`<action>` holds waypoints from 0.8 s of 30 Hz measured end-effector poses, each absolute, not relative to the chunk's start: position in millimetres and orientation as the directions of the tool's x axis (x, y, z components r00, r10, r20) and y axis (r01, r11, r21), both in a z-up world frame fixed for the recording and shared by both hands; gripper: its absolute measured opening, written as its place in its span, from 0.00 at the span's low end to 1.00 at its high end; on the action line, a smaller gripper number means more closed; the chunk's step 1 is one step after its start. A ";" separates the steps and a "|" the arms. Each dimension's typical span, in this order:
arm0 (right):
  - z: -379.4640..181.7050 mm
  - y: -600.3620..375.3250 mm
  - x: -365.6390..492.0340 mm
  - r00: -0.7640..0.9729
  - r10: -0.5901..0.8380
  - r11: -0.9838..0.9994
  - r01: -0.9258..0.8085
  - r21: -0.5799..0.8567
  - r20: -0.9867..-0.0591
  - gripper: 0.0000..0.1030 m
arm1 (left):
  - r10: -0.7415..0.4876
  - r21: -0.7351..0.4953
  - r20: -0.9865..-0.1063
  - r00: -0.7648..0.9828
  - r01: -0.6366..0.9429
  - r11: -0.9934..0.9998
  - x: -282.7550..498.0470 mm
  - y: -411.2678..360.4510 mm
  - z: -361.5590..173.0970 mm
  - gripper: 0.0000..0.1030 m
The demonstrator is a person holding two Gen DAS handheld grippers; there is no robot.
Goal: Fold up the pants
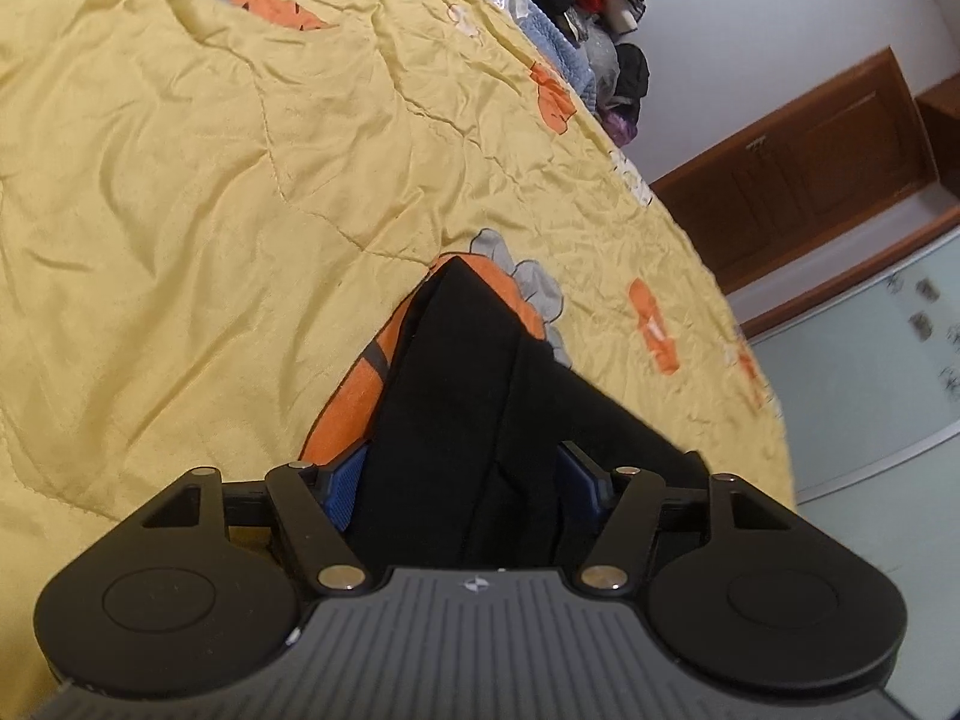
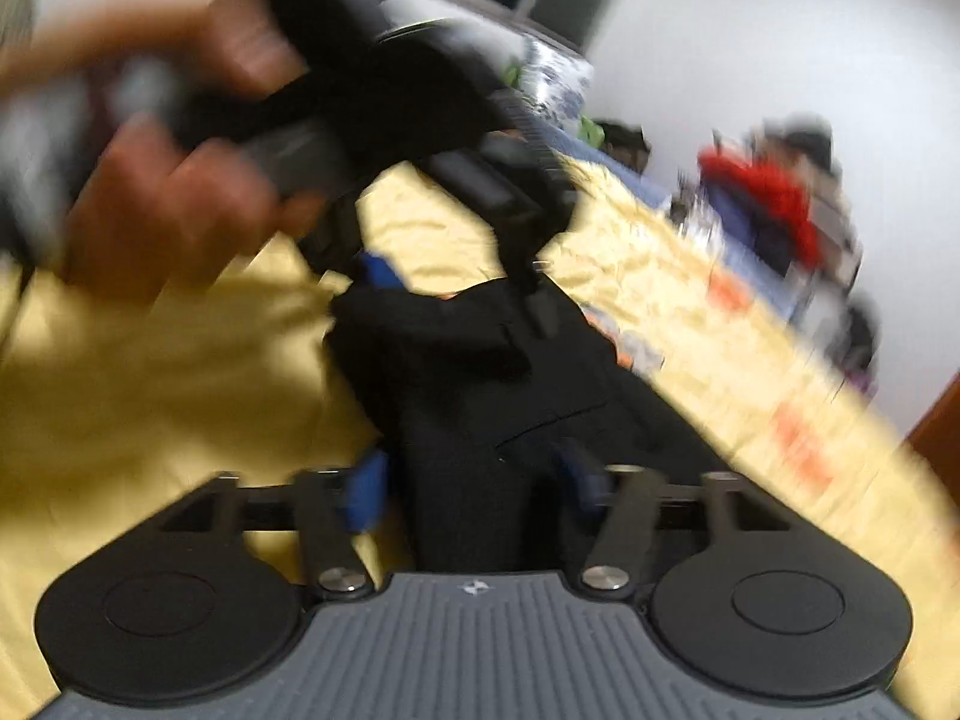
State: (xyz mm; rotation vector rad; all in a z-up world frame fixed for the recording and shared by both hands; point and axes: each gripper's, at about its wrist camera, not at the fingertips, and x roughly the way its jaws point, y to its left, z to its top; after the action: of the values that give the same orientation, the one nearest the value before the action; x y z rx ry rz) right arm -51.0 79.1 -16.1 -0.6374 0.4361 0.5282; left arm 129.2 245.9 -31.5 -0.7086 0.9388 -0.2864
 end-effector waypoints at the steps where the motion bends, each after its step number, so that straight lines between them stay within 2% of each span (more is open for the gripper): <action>1: -21.6 88.0 -57.5 0.809 0.306 0.635 -0.566 -0.526 -0.502 0.69 | -0.524 -0.674 -0.631 0.573 -0.071 0.735 130.0 246.2 -31.4 0.64; 4: -34.7 106.1 -59.9 0.858 0.275 0.533 -0.511 -0.675 -0.433 0.66 | -0.547 -0.693 -0.608 0.575 -0.049 0.719 129.4 246.6 -27.9 0.65; 5: -36.5 110.7 -57.7 0.865 0.275 0.518 -0.502 -0.693 -0.421 0.59 | -0.557 -0.697 -0.601 0.574 -0.036 0.716 129.7 246.4 -25.8 0.66; 6: -37.8 113.1 -53.0 0.867 0.272 0.520 -0.497 -0.695 -0.417 0.29 | -0.567 -0.701 -0.596 0.568 -0.024 0.713 130.6 245.7 -24.7 0.68; 7: -37.9 113.4 -47.4 0.861 0.272 0.529 -0.507 -0.680 -0.430 0.13 | -0.576 -0.704 -0.595 0.560 -0.018 0.710 132.4 245.0 -24.6 0.71; 10: -27.2 100.2 -41.1 0.841 0.310 0.602 -0.535 -0.593 -0.444 0.13 | -0.594 -0.706 -0.599 0.537 -0.004 0.708 138.2 241.6 -27.9 0.76; 16: 11.0 60.2 -24.9 0.803 0.405 0.765 -0.559 -0.319 -0.436 0.11 | -0.641 -0.754 -0.569 0.515 -0.016 0.657 152.2 229.3 -41.2 0.74; 17: 14.1 54.6 -22.4 0.799 0.410 0.777 -0.559 -0.291 -0.440 0.11 | -0.638 -0.746 -0.573 0.515 -0.005 0.666 153.8 226.2 -40.2 0.70; 19: 17.7 42.3 -28.6 0.780 0.432 0.788 -0.571 -0.232 -0.452 0.11 | -0.615 -0.712 -0.607 0.503 -0.002 0.702 156.0 220.3 -37.8 0.37; 20: 19.6 39.6 -28.4 0.763 0.454 0.787 -0.586 -0.194 -0.460 0.11 | -0.588 -0.684 -0.635 0.500 -0.012 0.729 156.5 218.5 -37.1 0.35; 21: 21.6 37.8 -26.6 0.726 0.477 0.771 -0.616 -0.161 -0.496 0.14 | -0.566 -0.663 -0.652 0.505 -0.018 0.748 156.0 218.0 -36.4 0.27; 22: 21.1 39.8 -18.9 0.685 0.498 0.749 -0.648 -0.134 -0.532 0.15 | -0.557 -0.655 -0.656 0.509 -0.017 0.756 155.2 218.0 -35.7 0.24; 24: 35.9 18.0 -29.8 0.636 0.576 0.713 -0.698 -0.064 -0.514 0.16 | -0.537 -0.639 -0.660 0.525 -0.018 0.769 151.0 218.3 -32.4 0.22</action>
State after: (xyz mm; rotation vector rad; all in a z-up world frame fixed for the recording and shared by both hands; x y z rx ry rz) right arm -29.8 18.0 35.9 -0.2682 0.4881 0.7378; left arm 151.0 218.2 -32.4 -0.6407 0.9812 -0.3373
